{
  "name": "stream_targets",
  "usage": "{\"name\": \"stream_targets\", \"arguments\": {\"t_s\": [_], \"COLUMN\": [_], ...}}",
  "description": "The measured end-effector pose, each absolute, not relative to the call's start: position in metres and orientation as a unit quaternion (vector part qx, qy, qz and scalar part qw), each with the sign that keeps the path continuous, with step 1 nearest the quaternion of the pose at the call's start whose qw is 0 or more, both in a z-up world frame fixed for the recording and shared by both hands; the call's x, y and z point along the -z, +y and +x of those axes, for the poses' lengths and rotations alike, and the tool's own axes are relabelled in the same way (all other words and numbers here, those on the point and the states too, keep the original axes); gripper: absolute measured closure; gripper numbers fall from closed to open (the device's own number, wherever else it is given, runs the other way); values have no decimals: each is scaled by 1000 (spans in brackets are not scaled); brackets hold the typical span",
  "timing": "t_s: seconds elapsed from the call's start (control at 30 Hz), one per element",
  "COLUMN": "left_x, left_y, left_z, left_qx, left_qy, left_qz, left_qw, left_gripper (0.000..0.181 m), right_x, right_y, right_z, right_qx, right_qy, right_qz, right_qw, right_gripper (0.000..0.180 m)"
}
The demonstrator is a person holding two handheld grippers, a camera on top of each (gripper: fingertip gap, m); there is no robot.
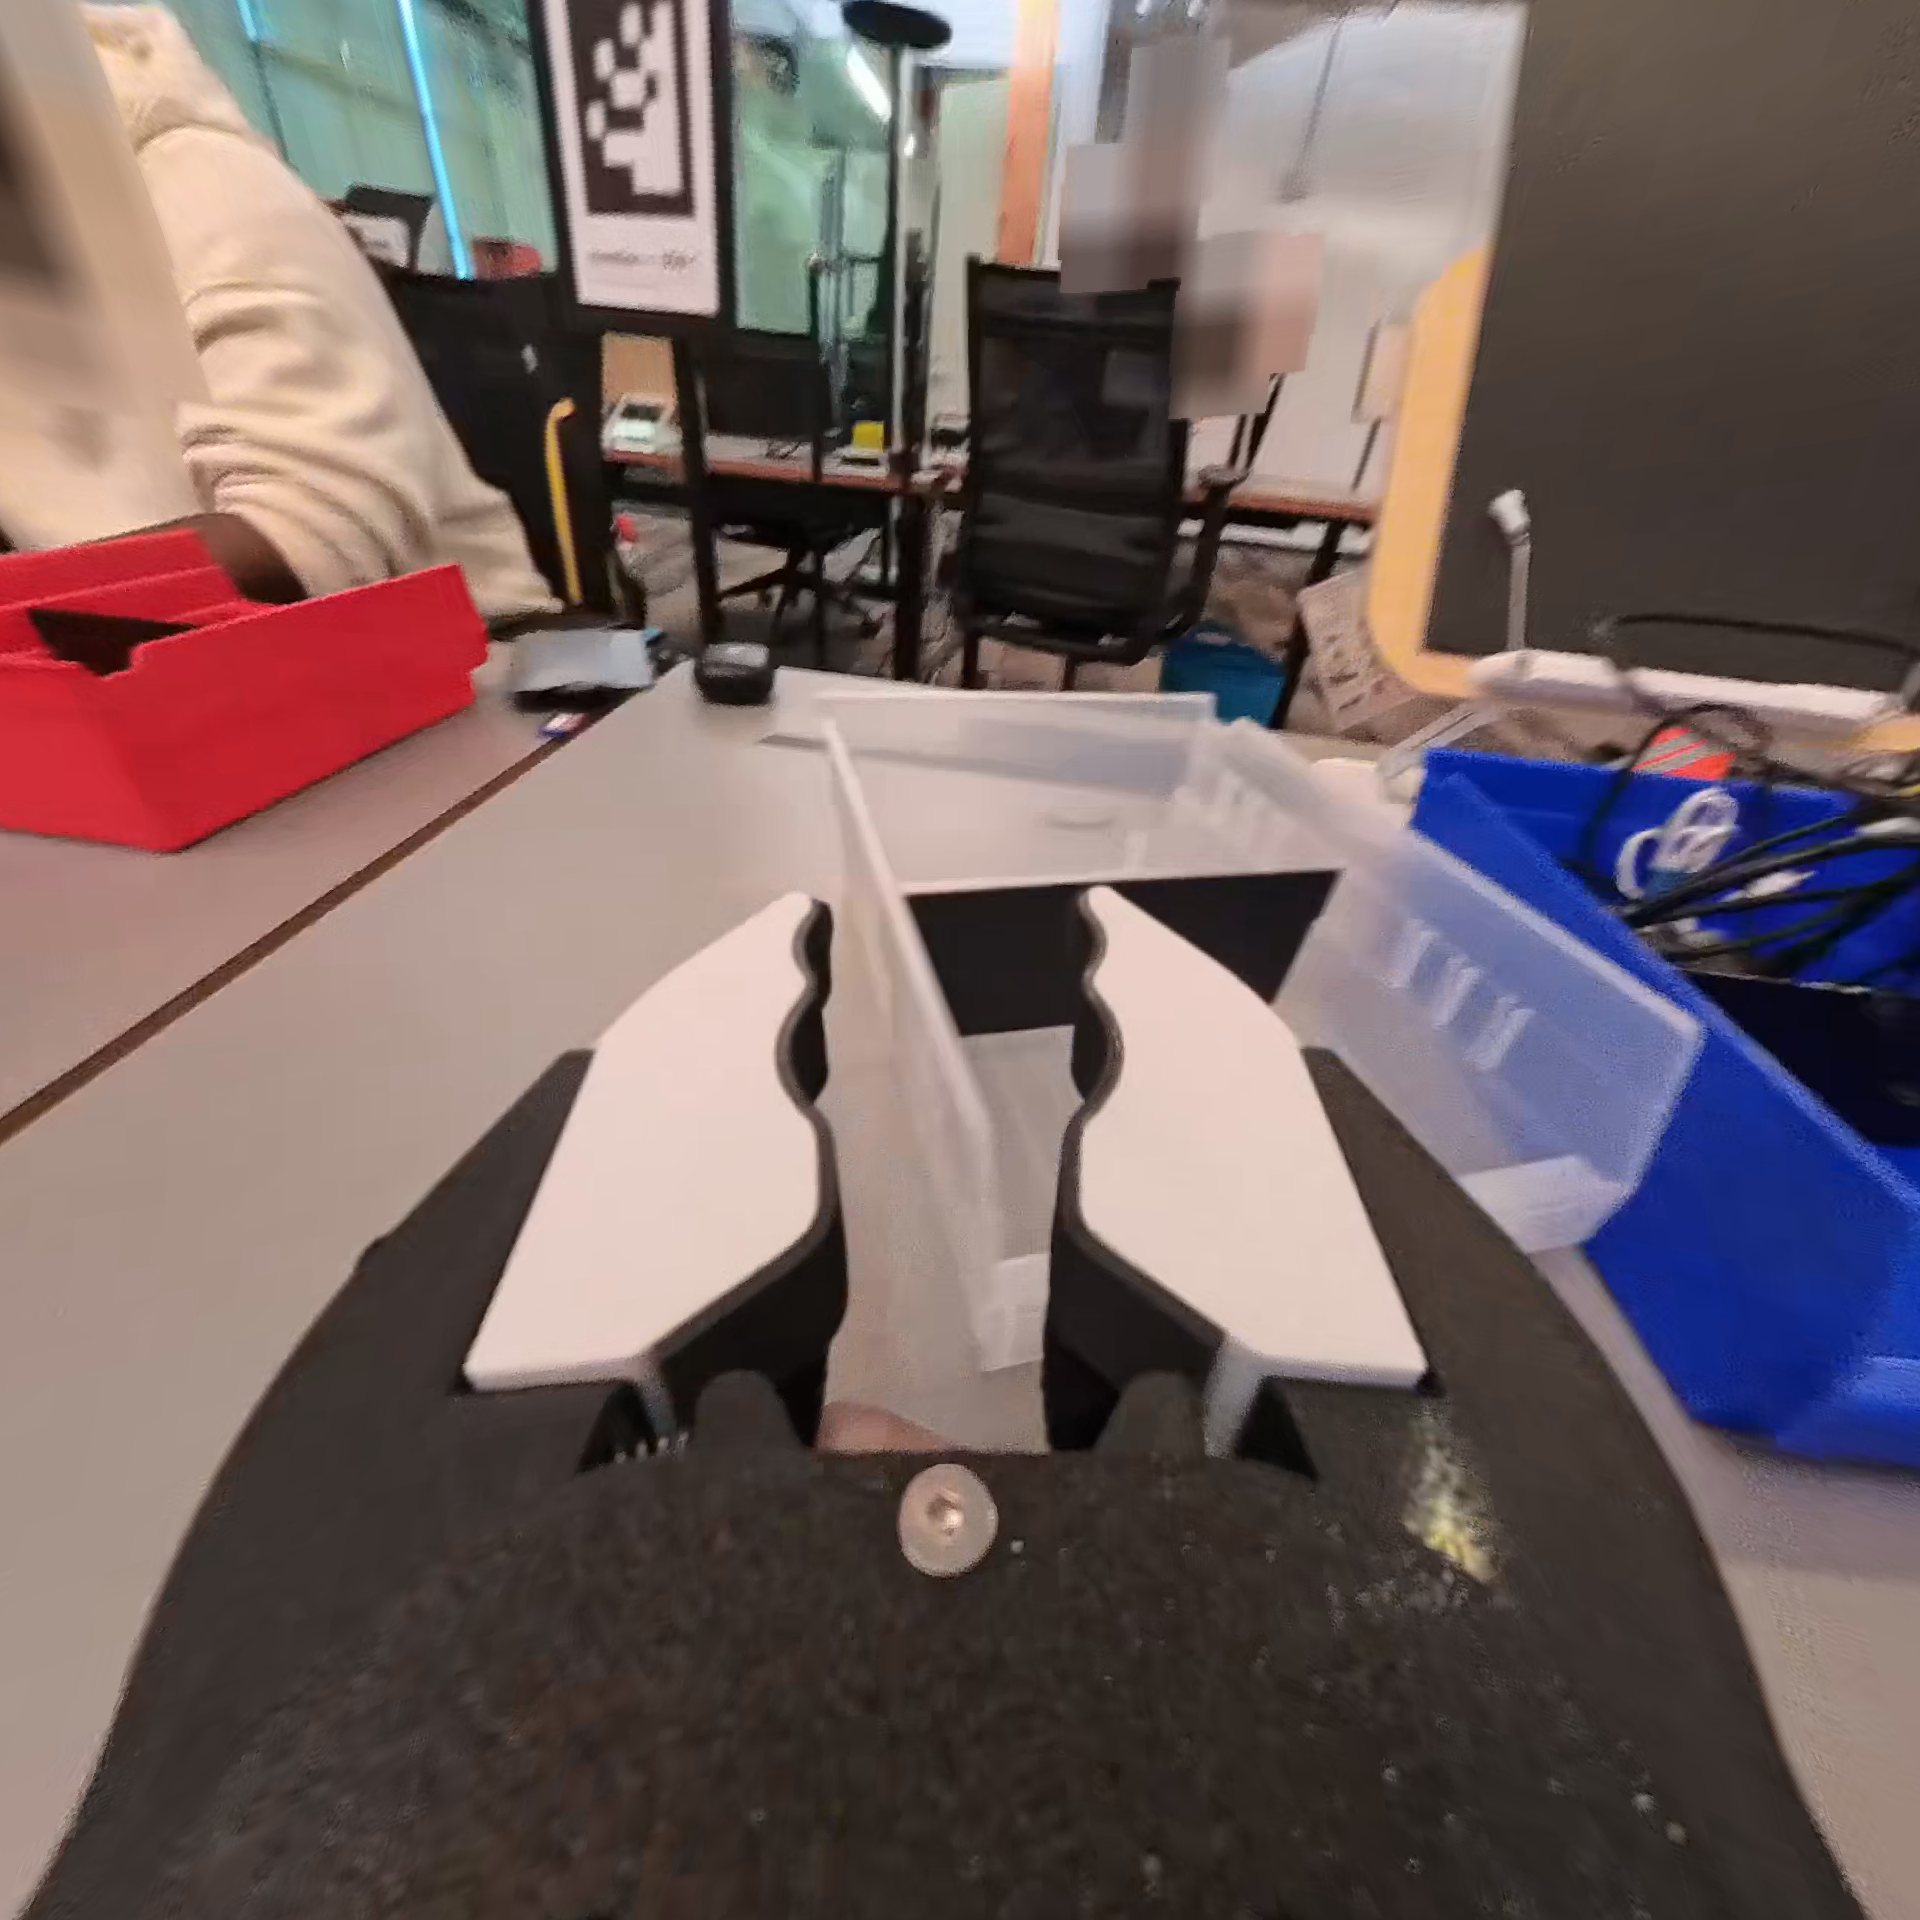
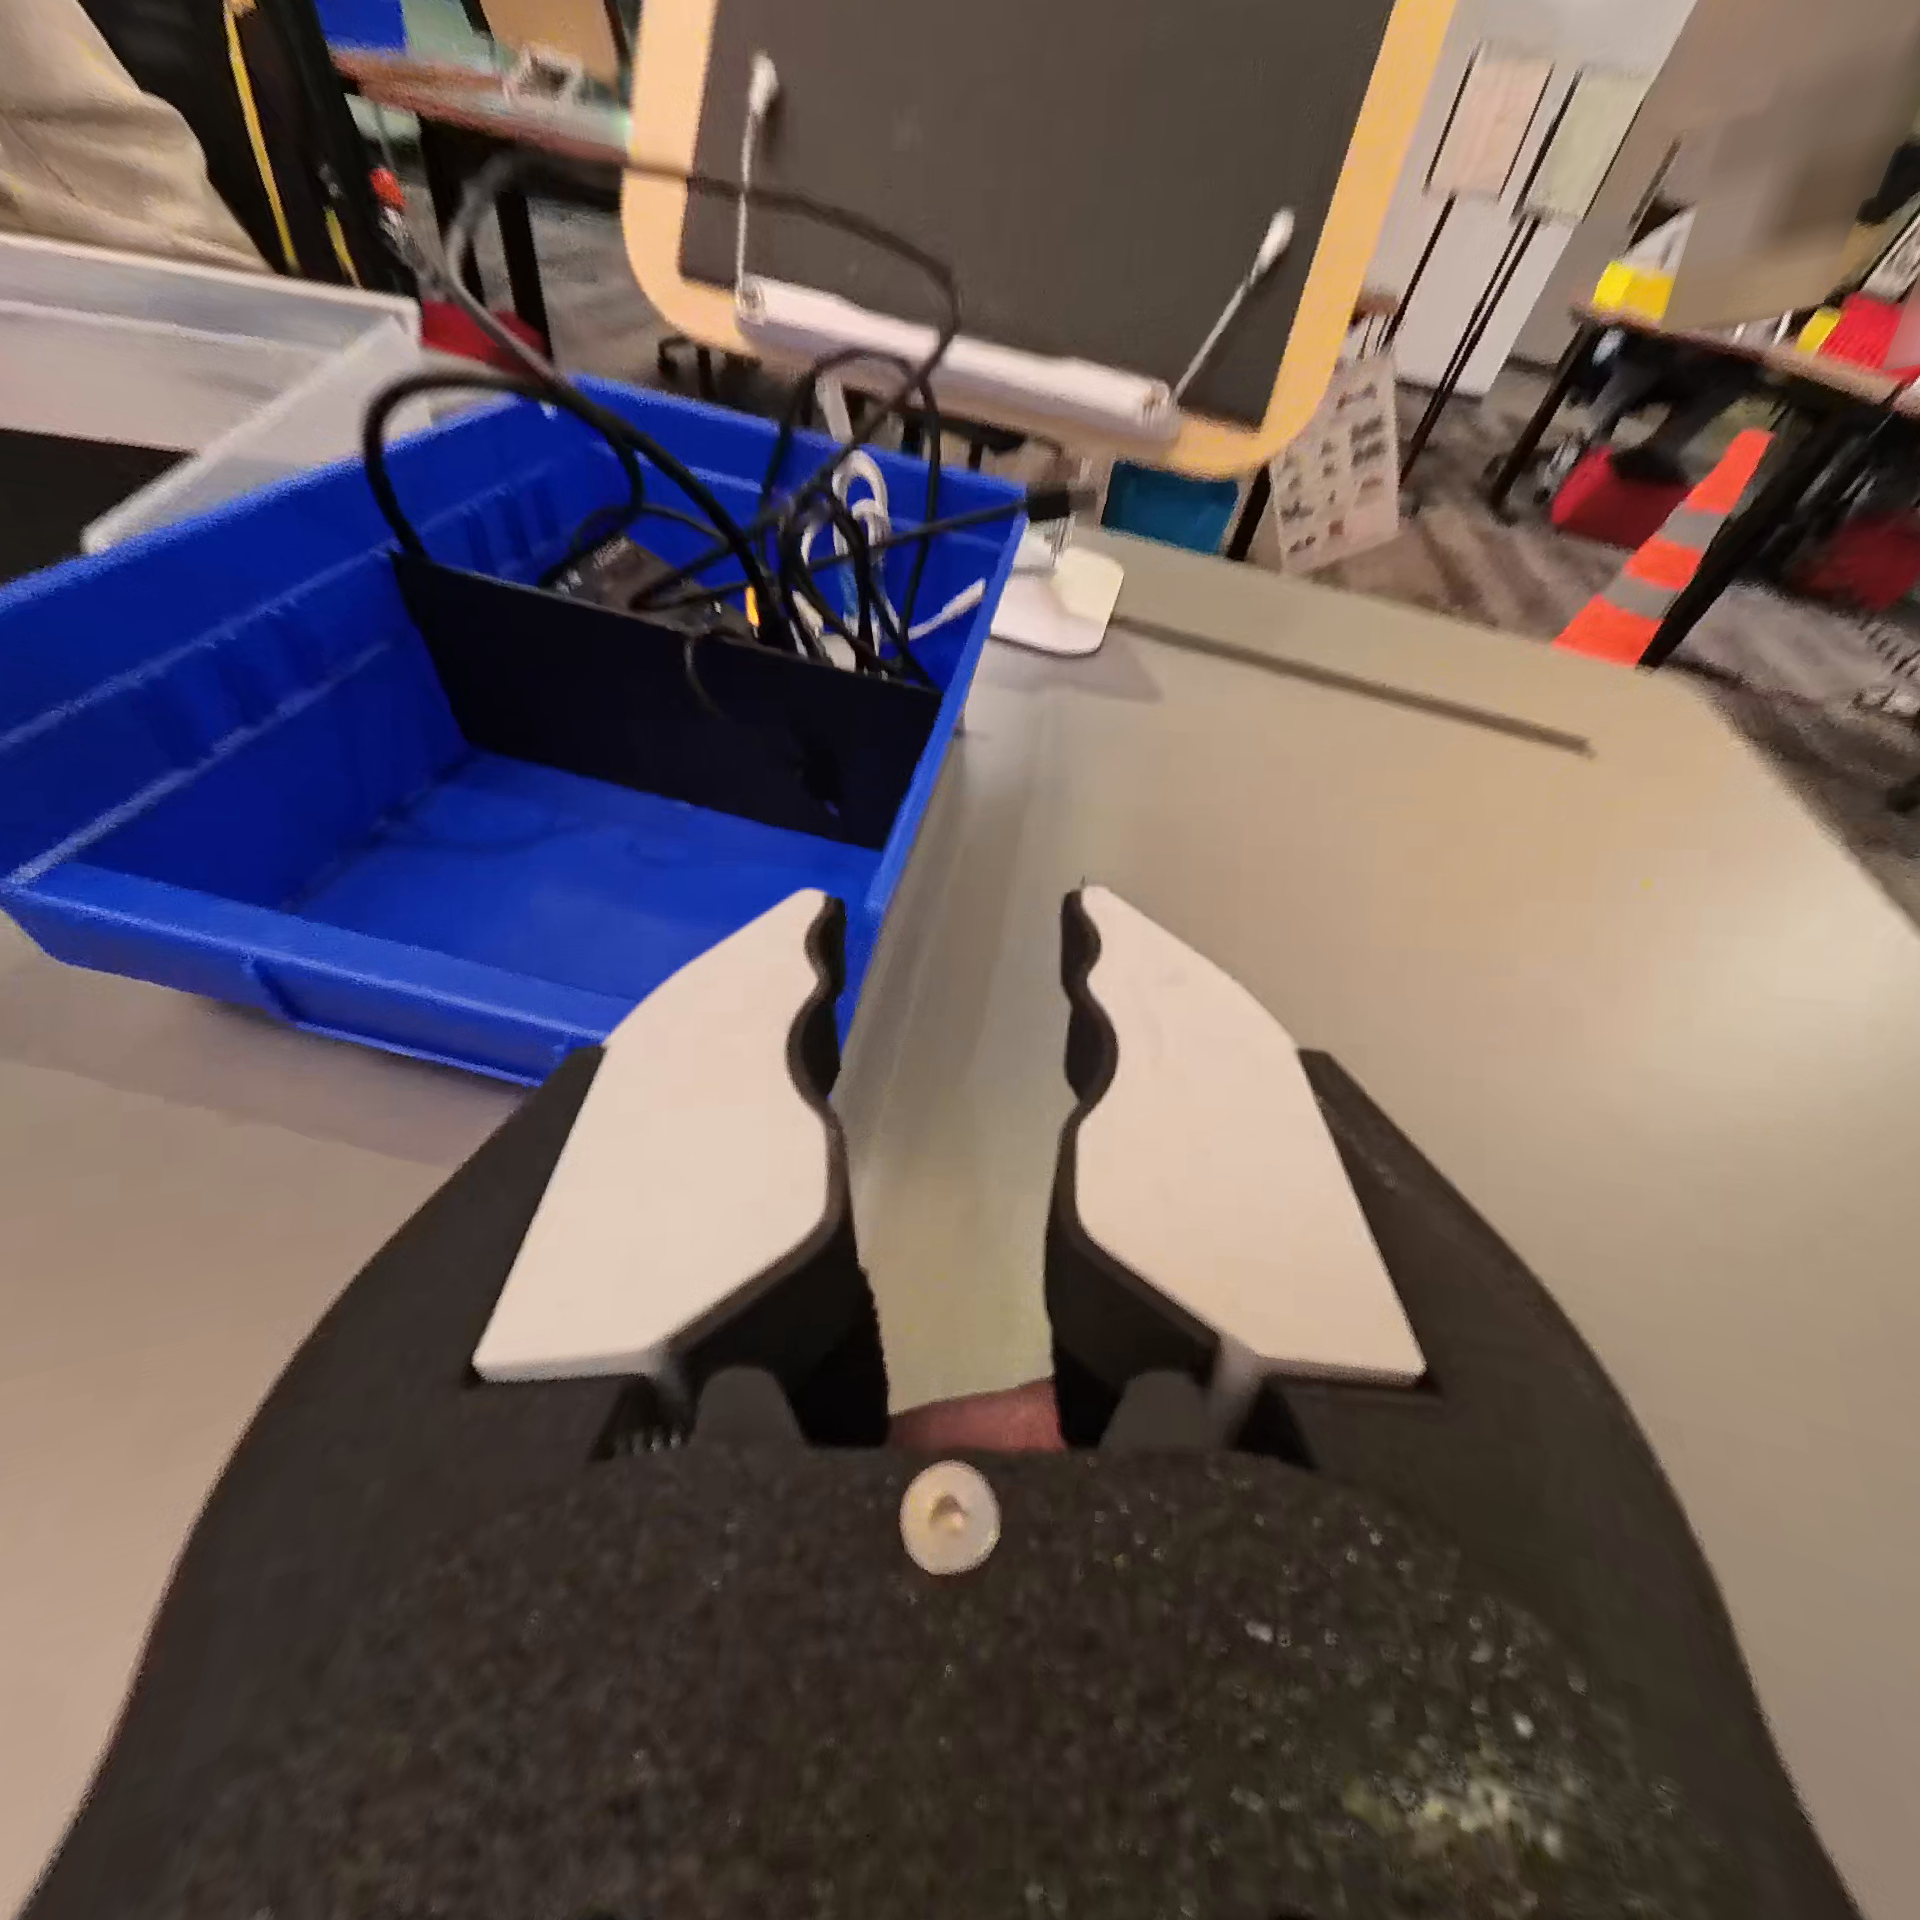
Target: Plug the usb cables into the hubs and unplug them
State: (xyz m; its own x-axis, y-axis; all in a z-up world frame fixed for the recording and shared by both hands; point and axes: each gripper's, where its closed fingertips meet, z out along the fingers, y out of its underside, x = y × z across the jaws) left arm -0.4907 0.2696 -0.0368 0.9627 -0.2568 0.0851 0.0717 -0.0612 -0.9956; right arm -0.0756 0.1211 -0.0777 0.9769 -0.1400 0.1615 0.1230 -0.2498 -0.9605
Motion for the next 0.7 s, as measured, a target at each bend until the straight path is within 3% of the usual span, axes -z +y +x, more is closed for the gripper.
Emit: {"name": "stream_targets", "arguments": {"t_s": [0.17,0.2,0.23,0.27,0.37,0.5,0.7], "left_x": [104,121,132,132,132,132,132], "left_y": [294,298,303,307,311,294,258], "left_z": [-476,-471,-474,-474,-490,-500,-522], "left_qx": [144,149,144,162,119,91,70], "left_qy": [122,128,116,98,70,73,69], "left_qz": [-815,-836,-852,-851,-864,-870,-876], "left_qw": [548,512,490,490,484,480,472], "left_gripper": [126,129,150,166,176,178,178], "right_x": [57,61,69,80,113,134,124], "right_y": [112,110,109,108,106,117,163], "right_z": [-128,-145,-164,-183,-233,-282,-331], "right_qx": [98,84,63,37,-28,-61,-101], "right_qy": [-49,-63,-75,-87,-115,-141,-108], "right_qz": [-746,-748,-756,-769,-804,-822,-823], "right_qw": [656,655,647,632,583,549,549], "right_gripper": [140,141,141,141,137,130,123]}}
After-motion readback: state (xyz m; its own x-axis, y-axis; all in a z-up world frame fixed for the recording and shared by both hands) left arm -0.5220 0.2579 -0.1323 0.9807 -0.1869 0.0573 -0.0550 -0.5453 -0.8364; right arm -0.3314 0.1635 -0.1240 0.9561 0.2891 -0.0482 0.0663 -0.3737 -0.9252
